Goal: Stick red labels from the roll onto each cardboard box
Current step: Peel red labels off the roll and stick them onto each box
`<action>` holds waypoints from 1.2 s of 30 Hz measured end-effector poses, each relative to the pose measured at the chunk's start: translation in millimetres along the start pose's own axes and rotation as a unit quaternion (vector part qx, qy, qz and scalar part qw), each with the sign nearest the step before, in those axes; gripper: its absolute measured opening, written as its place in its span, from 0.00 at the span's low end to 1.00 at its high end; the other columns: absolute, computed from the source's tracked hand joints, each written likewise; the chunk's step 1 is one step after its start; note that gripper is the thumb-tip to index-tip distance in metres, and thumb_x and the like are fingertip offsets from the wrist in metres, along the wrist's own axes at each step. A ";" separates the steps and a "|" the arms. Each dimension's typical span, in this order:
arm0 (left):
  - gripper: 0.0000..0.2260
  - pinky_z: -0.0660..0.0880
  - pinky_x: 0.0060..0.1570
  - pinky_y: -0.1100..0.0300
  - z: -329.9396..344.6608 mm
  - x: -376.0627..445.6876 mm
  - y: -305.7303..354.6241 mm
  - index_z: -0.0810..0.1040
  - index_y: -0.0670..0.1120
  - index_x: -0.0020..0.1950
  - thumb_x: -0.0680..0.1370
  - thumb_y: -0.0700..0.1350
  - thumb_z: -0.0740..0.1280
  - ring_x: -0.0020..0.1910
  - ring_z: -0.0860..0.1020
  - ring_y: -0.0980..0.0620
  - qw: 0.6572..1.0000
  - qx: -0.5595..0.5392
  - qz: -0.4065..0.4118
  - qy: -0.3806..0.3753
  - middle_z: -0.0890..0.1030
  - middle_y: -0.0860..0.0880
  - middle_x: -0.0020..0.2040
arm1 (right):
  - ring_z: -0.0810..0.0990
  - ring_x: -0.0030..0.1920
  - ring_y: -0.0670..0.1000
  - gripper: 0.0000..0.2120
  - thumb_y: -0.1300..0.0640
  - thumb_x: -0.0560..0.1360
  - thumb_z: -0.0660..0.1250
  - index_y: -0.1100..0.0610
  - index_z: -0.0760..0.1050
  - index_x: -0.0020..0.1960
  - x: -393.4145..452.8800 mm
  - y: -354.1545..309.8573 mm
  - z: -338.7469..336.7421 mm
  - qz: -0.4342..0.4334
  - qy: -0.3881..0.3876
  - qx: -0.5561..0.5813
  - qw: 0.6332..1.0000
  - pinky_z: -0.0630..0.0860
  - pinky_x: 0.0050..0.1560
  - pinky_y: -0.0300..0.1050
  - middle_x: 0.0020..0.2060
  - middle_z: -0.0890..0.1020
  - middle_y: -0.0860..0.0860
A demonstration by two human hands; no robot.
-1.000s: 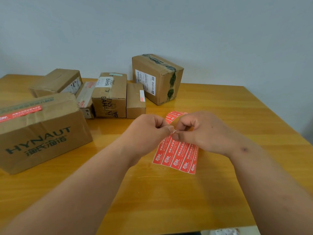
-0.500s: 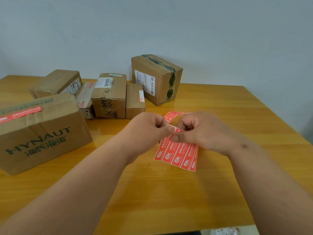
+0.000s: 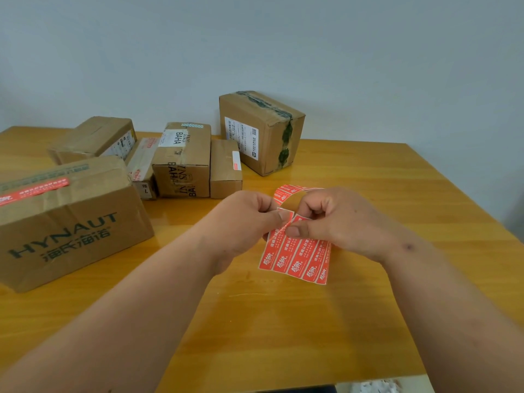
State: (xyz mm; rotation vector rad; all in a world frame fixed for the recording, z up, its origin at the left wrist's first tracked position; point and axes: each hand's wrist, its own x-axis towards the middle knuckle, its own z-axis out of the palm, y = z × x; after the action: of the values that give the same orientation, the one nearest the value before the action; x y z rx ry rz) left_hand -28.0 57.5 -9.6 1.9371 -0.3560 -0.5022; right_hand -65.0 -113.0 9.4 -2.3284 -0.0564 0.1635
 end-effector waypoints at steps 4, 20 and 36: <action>0.12 0.78 0.47 0.59 -0.2 -0.9 2.7 0.78 0.44 0.42 0.79 0.51 0.66 0.41 0.84 0.53 1.000 0.003 0.006 0.012 0.85 0.49 0.40 | 0.84 0.38 0.41 0.12 0.52 0.67 0.77 0.57 0.80 0.45 2.1 -1.5 -1.1 0.023 -0.031 0.008 0.999 0.74 0.32 0.30 0.40 0.85 0.47; 0.10 0.77 0.46 0.59 0.1 -2.3 3.3 0.79 0.47 0.41 0.79 0.49 0.66 0.41 0.84 0.54 1.000 -0.003 -0.003 -0.001 0.85 0.50 0.39 | 0.84 0.37 0.43 0.07 0.54 0.69 0.76 0.48 0.78 0.36 -1.9 -3.8 0.0 0.017 -0.022 0.031 0.999 0.76 0.34 0.35 0.38 0.84 0.46; 0.11 0.71 0.37 0.69 -3.3 -5.3 8.4 0.80 0.46 0.41 0.77 0.52 0.69 0.37 0.82 0.60 1.000 0.026 0.011 0.000 0.84 0.54 0.35 | 0.85 0.39 0.42 0.08 0.52 0.67 0.77 0.51 0.83 0.45 -2.1 -3.9 -3.5 0.056 -0.021 0.009 0.998 0.81 0.43 0.41 0.44 0.85 0.46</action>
State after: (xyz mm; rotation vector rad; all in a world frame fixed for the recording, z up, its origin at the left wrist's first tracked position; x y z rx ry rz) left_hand -31.2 59.3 0.2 1.9821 -0.3932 -0.4820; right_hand -66.6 -113.0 14.8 -2.3121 0.0556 0.2684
